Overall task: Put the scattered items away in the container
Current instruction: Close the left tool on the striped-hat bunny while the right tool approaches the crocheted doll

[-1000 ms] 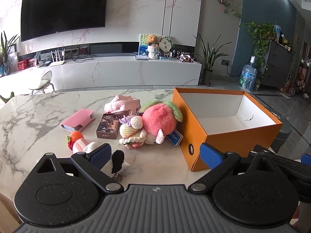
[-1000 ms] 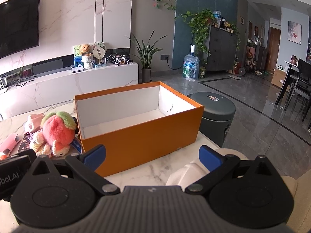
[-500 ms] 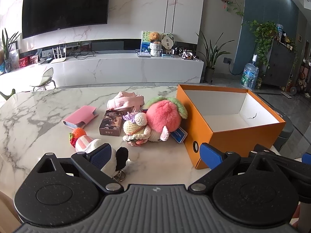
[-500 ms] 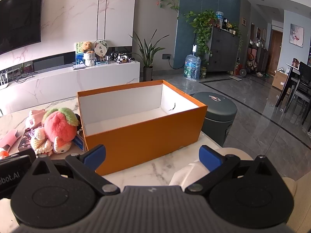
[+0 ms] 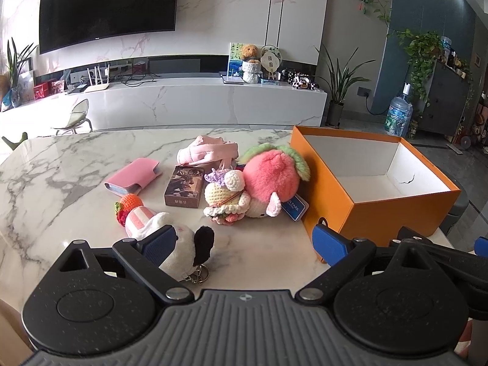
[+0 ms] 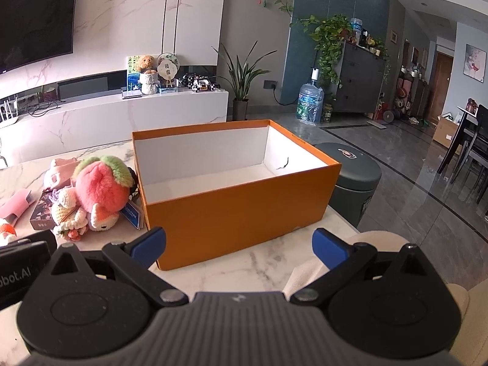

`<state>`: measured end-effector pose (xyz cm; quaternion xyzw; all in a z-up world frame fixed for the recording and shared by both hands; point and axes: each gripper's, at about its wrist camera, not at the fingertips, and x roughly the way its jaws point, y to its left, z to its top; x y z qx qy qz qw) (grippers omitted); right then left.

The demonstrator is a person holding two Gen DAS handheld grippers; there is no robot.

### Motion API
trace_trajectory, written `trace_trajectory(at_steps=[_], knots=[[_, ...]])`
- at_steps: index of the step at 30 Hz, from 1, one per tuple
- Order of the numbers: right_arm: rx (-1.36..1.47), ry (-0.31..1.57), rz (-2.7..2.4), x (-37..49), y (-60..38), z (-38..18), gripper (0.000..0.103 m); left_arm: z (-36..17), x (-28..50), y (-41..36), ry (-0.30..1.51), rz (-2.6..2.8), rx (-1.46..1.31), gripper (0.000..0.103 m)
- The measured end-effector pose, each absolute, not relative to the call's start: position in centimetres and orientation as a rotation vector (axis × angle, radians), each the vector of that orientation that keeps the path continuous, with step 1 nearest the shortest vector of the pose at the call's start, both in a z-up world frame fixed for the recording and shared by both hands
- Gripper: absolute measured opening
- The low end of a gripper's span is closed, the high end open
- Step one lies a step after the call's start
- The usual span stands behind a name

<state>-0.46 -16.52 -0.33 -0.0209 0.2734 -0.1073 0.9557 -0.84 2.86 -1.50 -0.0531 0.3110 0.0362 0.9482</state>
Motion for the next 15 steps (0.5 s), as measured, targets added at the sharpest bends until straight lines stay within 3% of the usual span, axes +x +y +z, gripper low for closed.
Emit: trace_trajectory(at_steps=[6,9,14,15], knots=[[-0.069,0.552,-0.183,-0.1,-15.6,-0.6,0.101,-2.0,-0.2,4.0,0.645,0.09,-0.134,0.103],[-0.081,0.549,-0.147,0.2,-15.1,-0.8,0.093,-2.2,0.0,4.5,0.643,0.1,-0.144,0.103],[-0.108,0.568,-0.061,0.9,-13.6,-1.3,0.067,-2.6,0.5,5.3,0.648,0.108,-0.147,0.103],[-0.113,0.569,-0.044,1.0,-13.3,-1.4,0.066,-2.7,0.6,5.5,0.65,0.111,-0.147,0.103]])
